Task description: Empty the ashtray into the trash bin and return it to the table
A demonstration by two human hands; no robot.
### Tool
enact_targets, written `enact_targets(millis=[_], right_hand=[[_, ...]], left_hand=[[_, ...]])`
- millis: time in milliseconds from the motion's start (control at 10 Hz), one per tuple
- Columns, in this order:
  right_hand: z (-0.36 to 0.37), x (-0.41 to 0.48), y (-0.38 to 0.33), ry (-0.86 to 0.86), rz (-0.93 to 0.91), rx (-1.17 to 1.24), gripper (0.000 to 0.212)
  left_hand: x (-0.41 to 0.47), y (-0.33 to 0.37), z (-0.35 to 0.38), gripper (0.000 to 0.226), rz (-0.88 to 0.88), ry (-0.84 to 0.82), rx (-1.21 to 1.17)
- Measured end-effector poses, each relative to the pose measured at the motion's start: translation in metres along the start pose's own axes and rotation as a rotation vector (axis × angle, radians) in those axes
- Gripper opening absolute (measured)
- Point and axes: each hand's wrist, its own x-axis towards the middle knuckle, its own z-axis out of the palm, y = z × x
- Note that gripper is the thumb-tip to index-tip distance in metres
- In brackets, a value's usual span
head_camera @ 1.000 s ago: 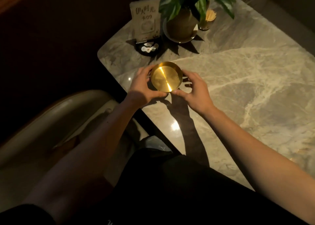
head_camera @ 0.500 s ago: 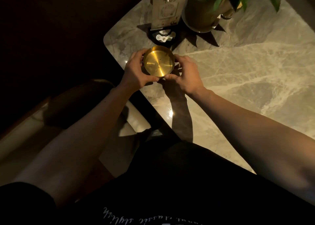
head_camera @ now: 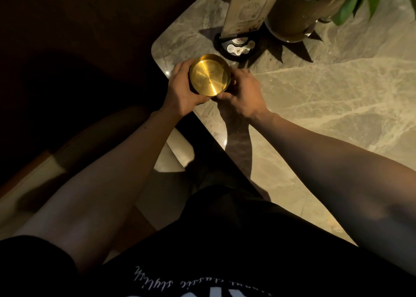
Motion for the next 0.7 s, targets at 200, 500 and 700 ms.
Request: enact_targets(millis=[200,500,700], right_hand=[[0.007,0.008,-0.007,-0.016,-0.005,0.011,0.071],[0.01,0.006,-0.009,0.013,0.019,-0.005,0.056],[0.006,-0.016,-0.009,0.087,0.056,0.075,0.049]], left_hand=[[0.009,-0.009,-0.004,0.1,0.005,0.018,-0.005],[0.007,-0.012,-0.001,0.103,-0.033,0.028,-0.05],[-0.028,0.009,0.004,0.081,0.047,0.188,-0.005]])
